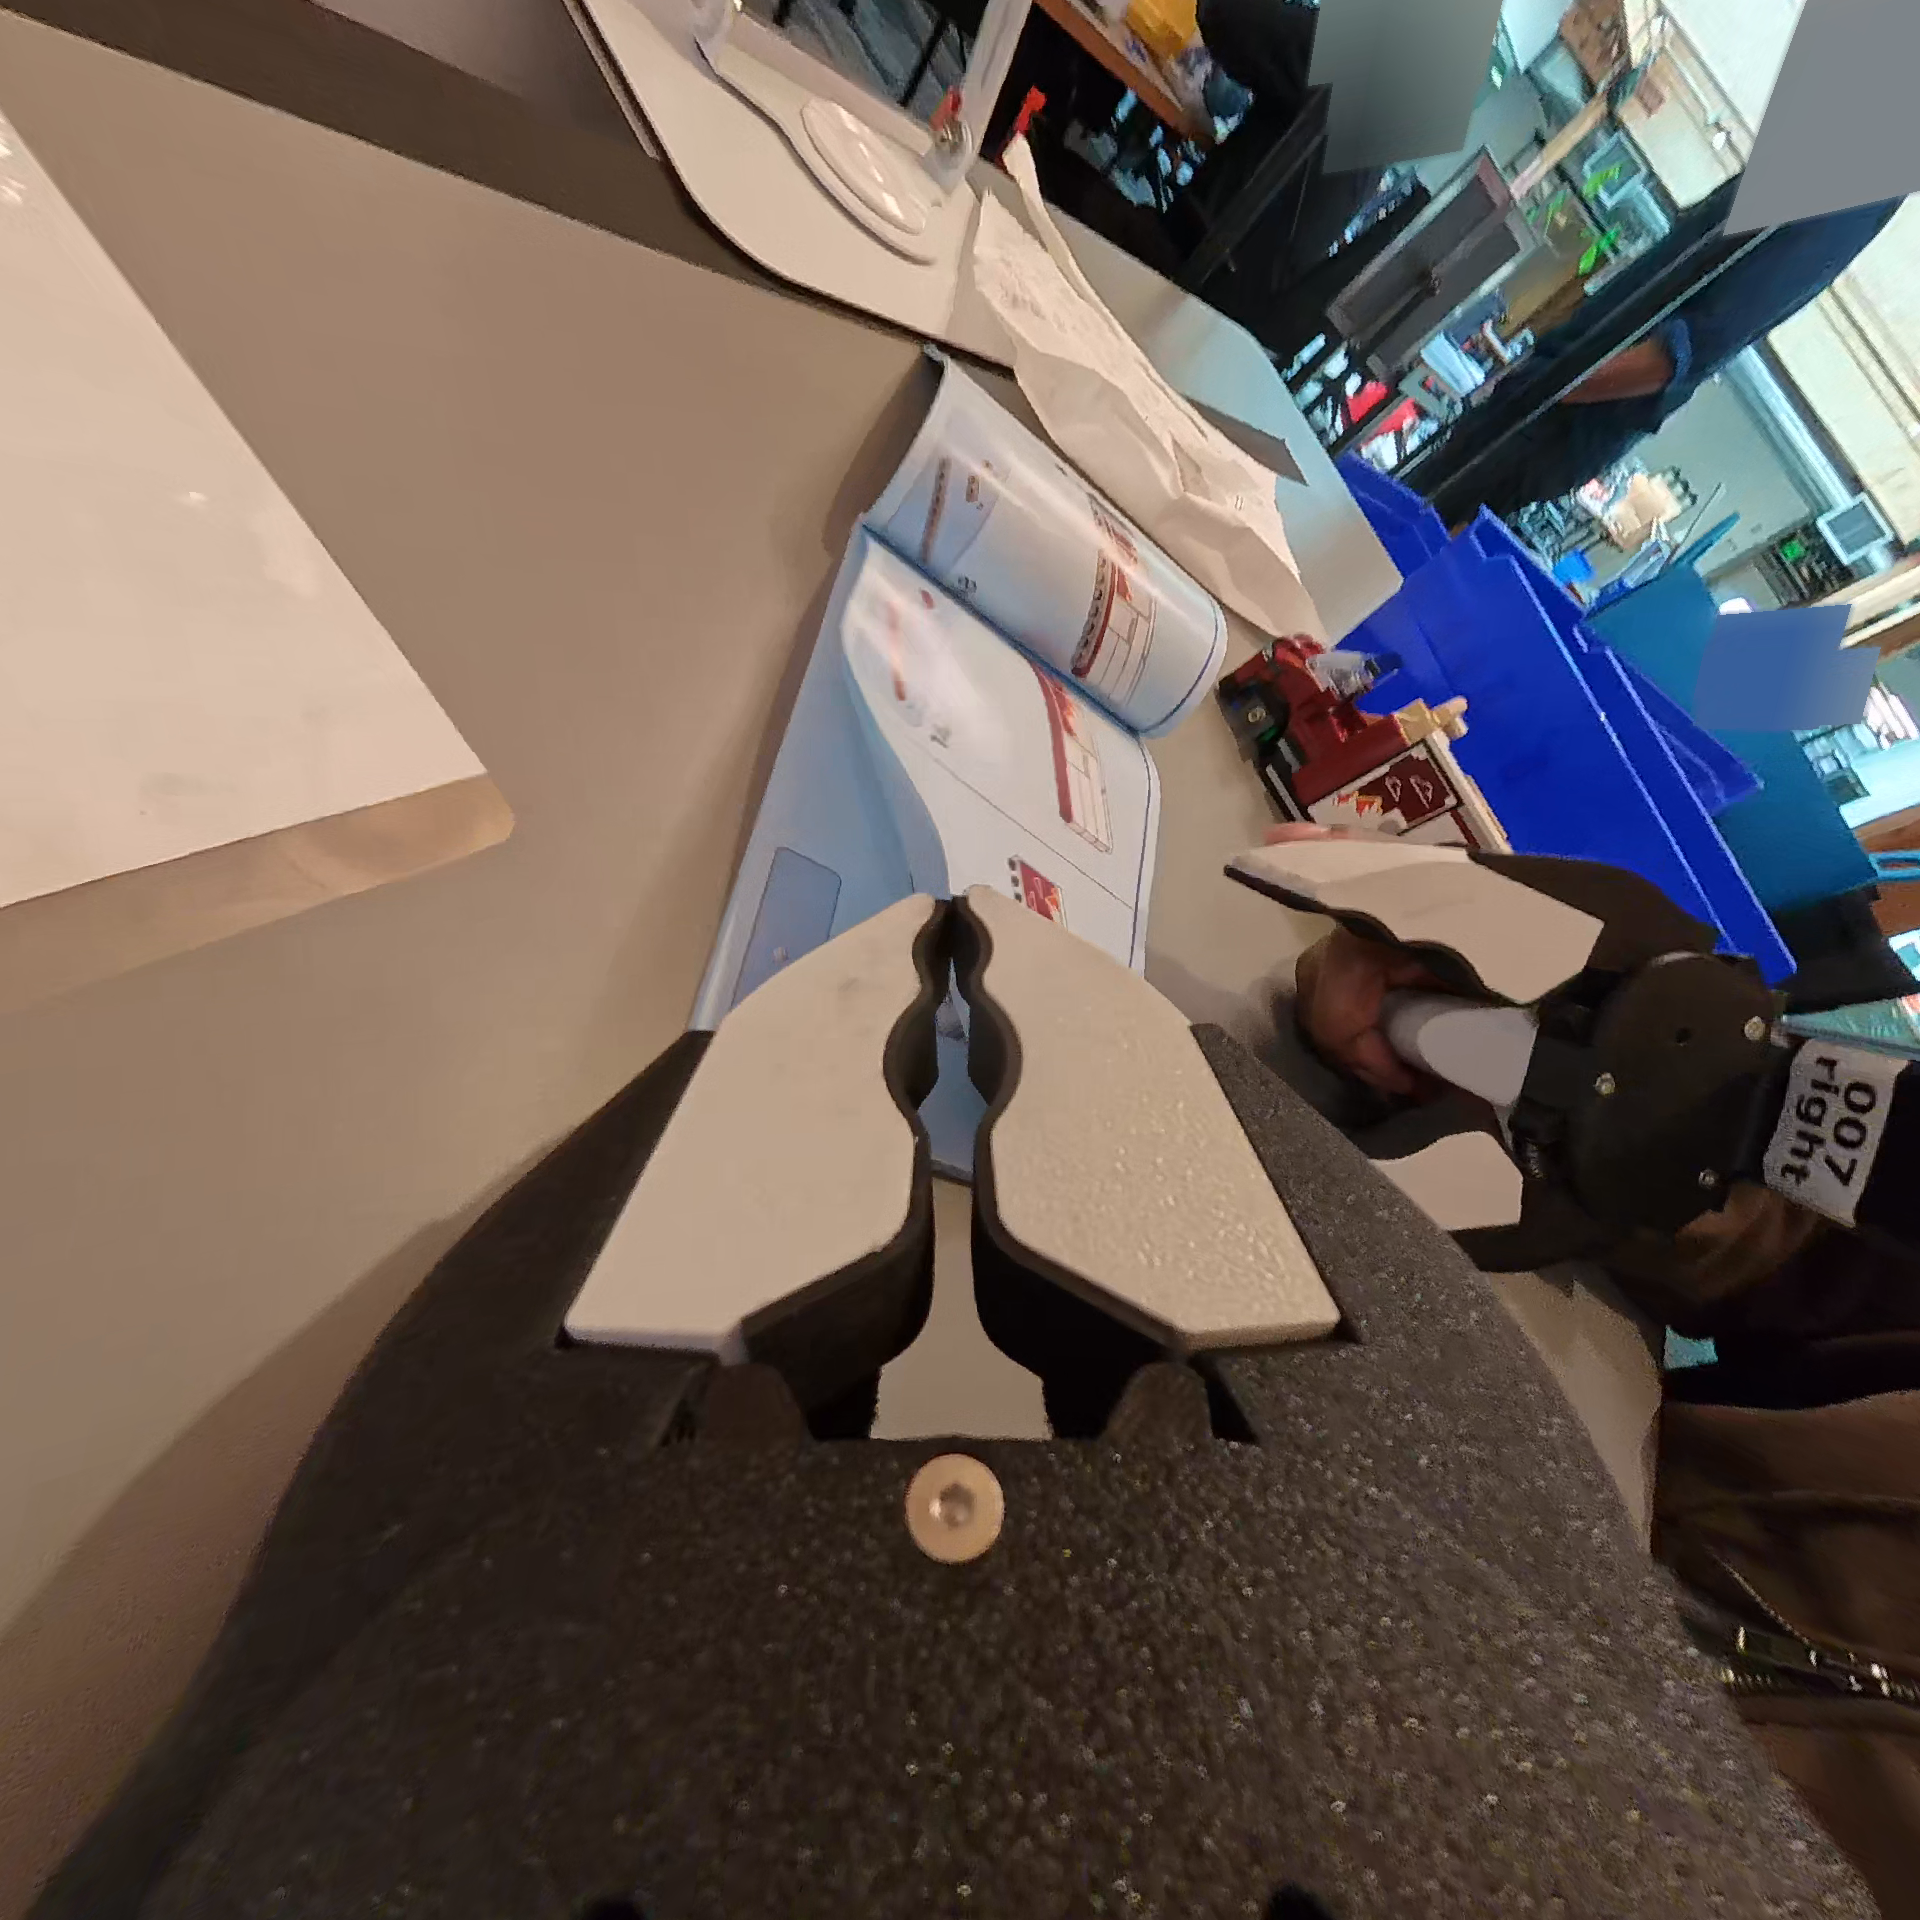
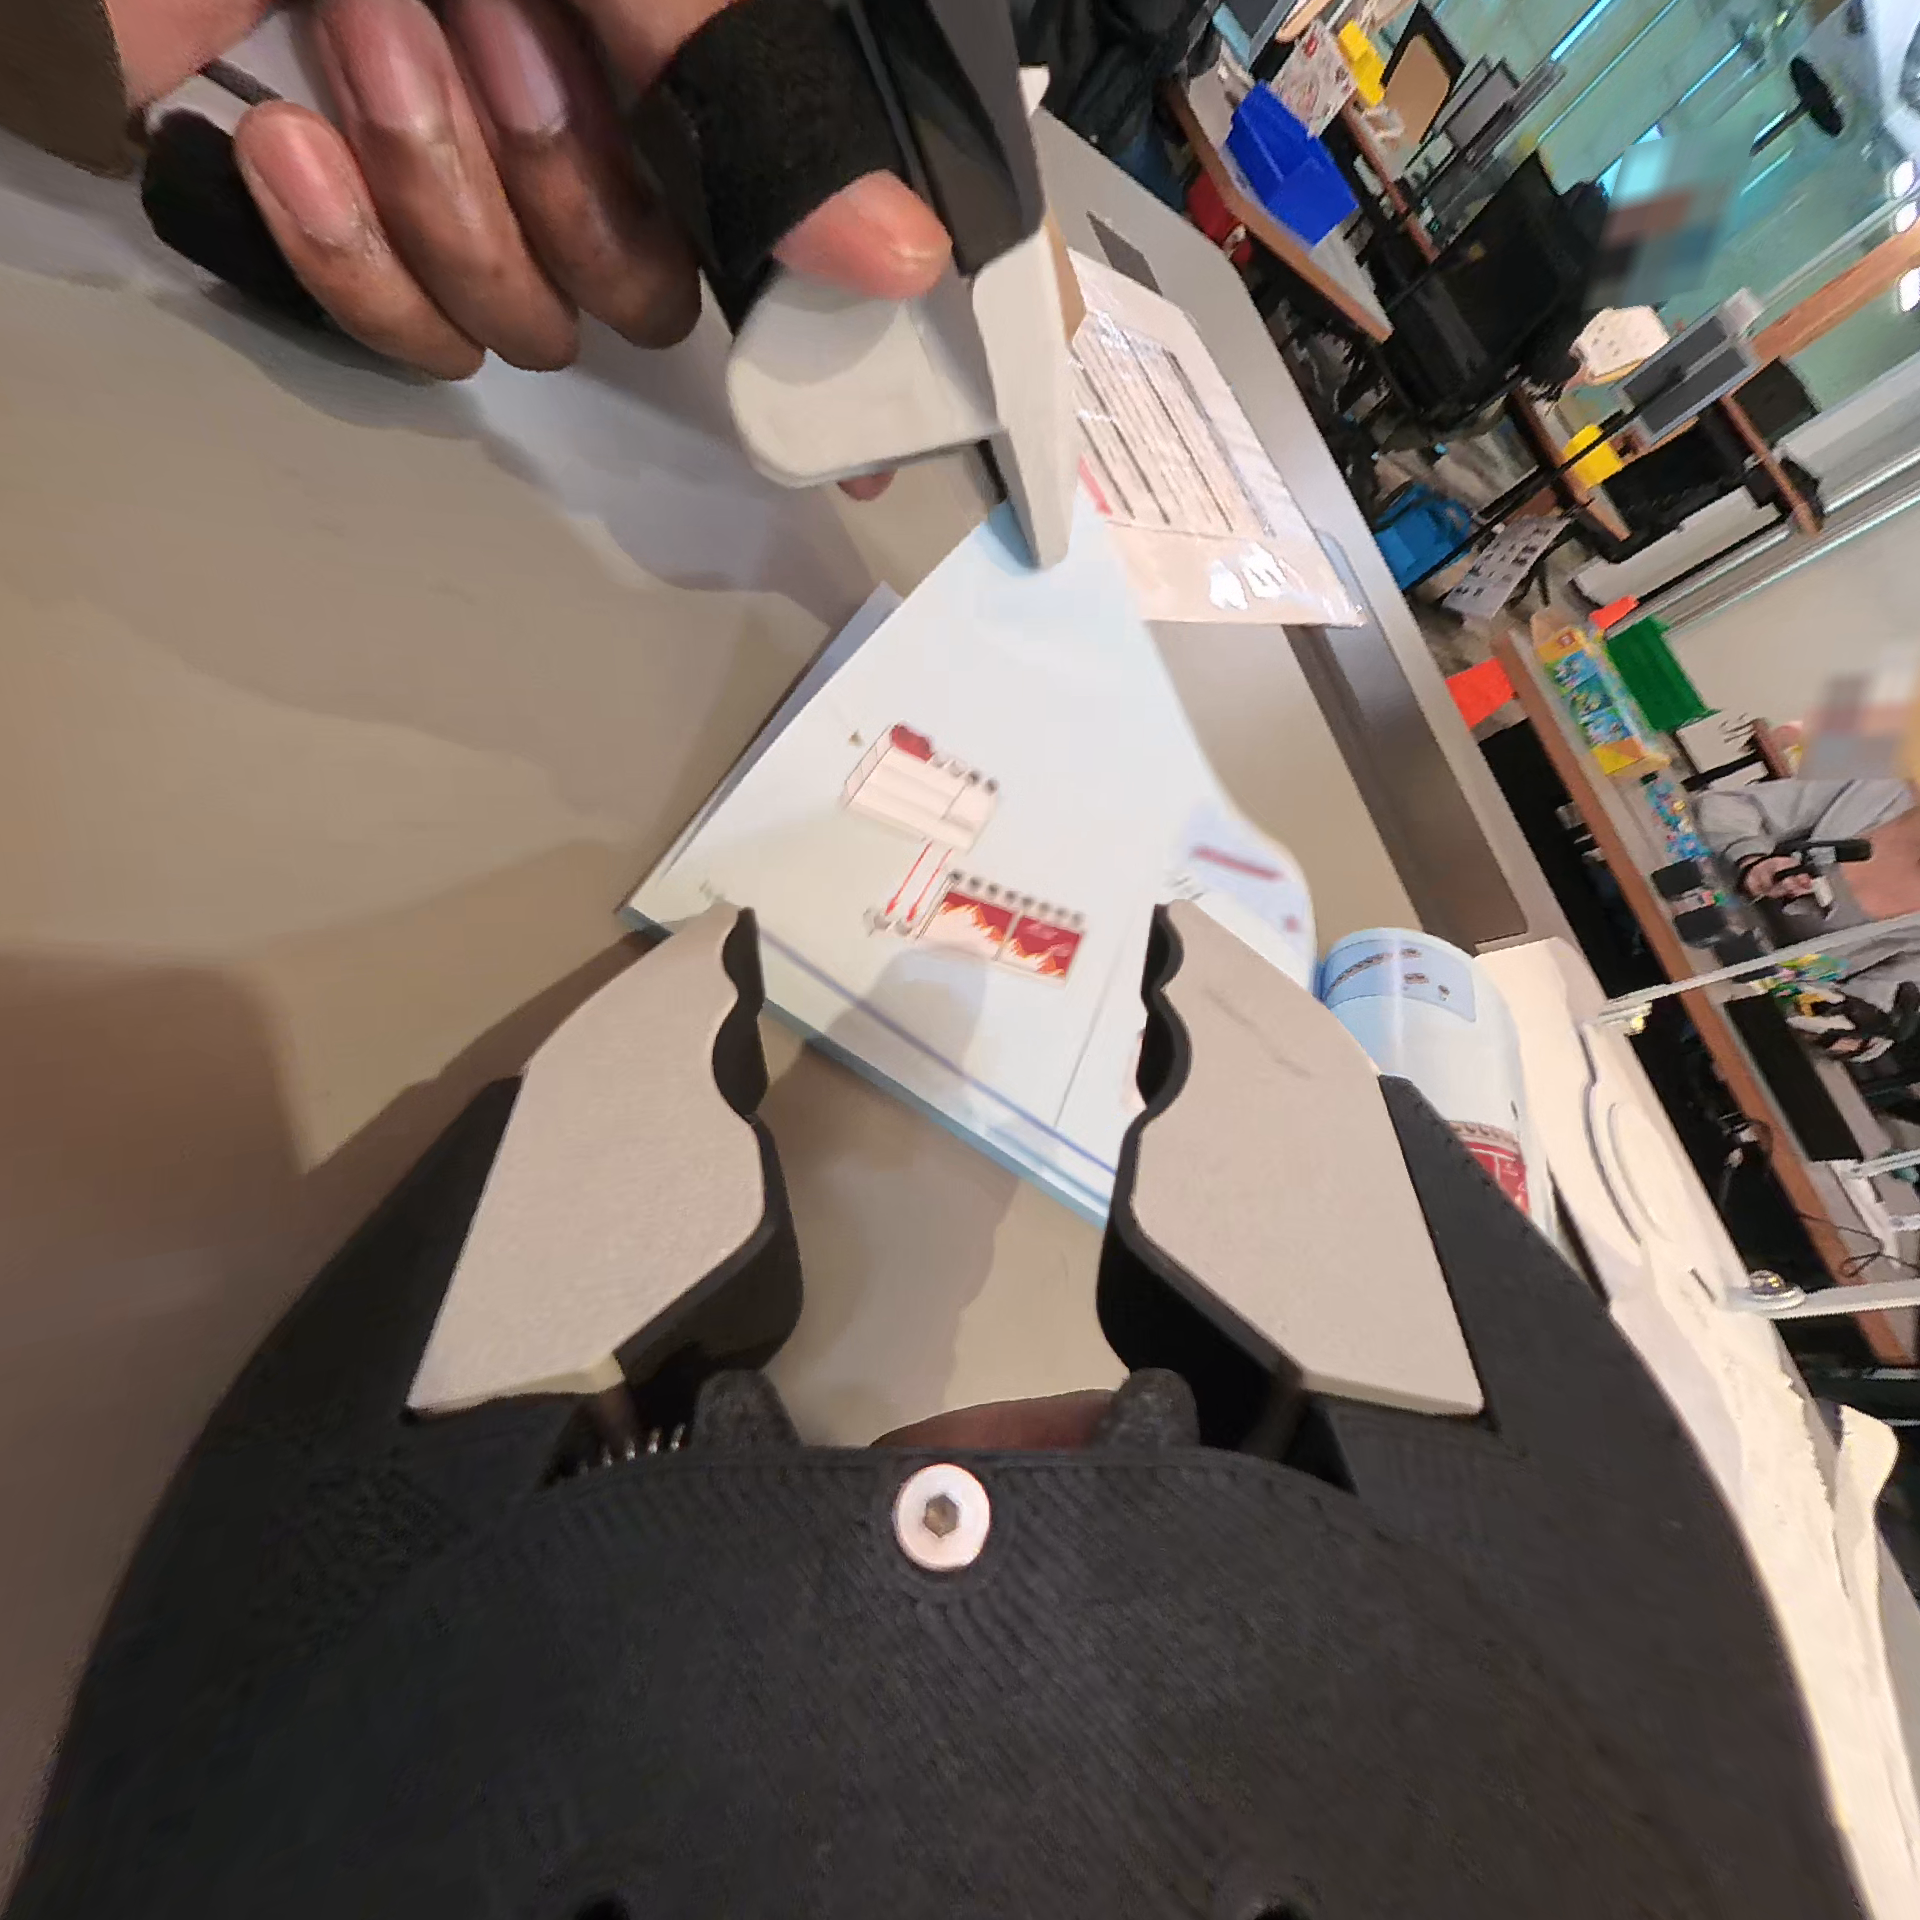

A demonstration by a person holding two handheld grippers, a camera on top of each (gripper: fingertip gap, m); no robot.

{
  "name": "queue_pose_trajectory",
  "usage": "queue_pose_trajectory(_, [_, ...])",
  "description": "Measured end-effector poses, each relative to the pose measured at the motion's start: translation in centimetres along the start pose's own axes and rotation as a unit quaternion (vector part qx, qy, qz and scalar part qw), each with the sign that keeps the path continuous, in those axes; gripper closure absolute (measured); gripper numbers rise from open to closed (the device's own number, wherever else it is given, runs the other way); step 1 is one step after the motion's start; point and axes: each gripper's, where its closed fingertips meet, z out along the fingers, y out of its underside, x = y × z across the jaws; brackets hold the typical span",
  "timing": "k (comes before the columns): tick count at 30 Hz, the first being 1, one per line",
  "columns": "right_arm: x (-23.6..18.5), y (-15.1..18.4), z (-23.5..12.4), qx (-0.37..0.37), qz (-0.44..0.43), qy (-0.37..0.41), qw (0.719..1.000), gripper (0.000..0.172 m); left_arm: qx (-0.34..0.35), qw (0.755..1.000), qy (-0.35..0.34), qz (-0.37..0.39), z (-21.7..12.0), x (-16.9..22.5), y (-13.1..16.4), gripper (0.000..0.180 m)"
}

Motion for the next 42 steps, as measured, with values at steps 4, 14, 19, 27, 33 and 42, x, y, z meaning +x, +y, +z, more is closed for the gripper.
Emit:
queue_pose_trajectory(4, [0.1, -0.1, 0.0, 0.003, 0.002, 0.003, 1.0, 0.102, -0.043, 0.999, -0.007, 0.025, 0.5, 0.2, 1.3, 0.178])
queue_pose_trajectory(14, [0.1, -0.2, -0.2, 0.008, 0.004, 0.003, 1.0, 0.103, -0.08, 0.996, -0.013, 0.037, 0.8, 0.1, 2.3, 0.16])
queue_pose_trajectory(19, [0.1, -0.2, -0.2, 0.007, 0.003, 0.004, 1.0, 0.103, -0.09, 0.994, -0.031, 0.06, 0.8, -0.1, 2.5, 0.16])
queue_pose_trajectory(27, [0.0, -1.0, -0.3, 0.027, 0.028, -0.008, 0.999, 0.102, -0.087, 0.994, -0.034, 0.063, 0.9, 0.0, 2.5, 0.159])
queue_pose_trajectory(33, [0.2, -2.1, 0.9, 0.016, 0.093, -0.006, 0.995, 0.099, -0.084, 0.994, -0.035, 0.064, 1.0, 0.1, 2.4, 0.16])
queue_pose_trajectory(42, [-0.9, -2.1, 2.3, -0.036, 0.102, 0.006, 0.994, 0.093, -0.082, 0.994, -0.035, 0.07, 1.2, 0.3, 2.4, 0.16])
